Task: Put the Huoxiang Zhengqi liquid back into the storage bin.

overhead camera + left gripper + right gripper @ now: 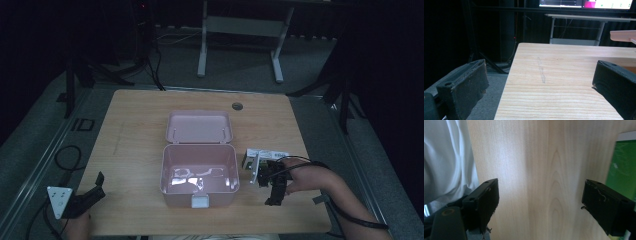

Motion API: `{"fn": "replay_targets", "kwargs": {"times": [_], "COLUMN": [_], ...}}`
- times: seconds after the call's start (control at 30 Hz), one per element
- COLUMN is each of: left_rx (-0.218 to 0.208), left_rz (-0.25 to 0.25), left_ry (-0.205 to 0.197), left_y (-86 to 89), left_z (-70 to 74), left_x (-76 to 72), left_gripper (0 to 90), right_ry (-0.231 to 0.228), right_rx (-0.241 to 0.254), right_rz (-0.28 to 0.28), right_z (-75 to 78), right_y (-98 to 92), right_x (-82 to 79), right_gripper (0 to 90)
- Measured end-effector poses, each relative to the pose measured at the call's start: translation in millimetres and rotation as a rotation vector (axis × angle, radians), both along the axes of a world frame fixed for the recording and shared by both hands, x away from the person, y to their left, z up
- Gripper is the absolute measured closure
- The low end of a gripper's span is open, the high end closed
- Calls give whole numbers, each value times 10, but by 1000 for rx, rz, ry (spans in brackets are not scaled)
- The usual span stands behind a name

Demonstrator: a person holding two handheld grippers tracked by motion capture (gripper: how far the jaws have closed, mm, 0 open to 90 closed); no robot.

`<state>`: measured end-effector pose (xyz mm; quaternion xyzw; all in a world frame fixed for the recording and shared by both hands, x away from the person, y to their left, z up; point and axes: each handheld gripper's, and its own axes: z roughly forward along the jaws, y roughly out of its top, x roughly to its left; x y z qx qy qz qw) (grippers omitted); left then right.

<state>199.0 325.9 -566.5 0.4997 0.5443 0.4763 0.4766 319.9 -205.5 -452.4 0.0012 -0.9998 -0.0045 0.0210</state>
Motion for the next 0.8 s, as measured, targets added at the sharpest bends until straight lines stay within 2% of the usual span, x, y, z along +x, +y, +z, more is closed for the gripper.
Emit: {"fn": "replay_targets", "kwargs": {"times": [0.13,0.4,0.8], "left_rx": [1,0,0], "left_rz": [-1,-2,-3], "left_ry": [1,2,2], "left_y": [1,2,2], "left_z": [1,1,1], "left_x": [1,1,2], "left_gripper": [2,2,2], "right_ry": [-25,-63,-106], "right_rx": [-12,7,39], "right_rz": [3,-5,-38], "right_z": [109,313,468], "right_y": [2,9,-40], "right_x": [23,125,330], "right_gripper": [147,147,134]}}
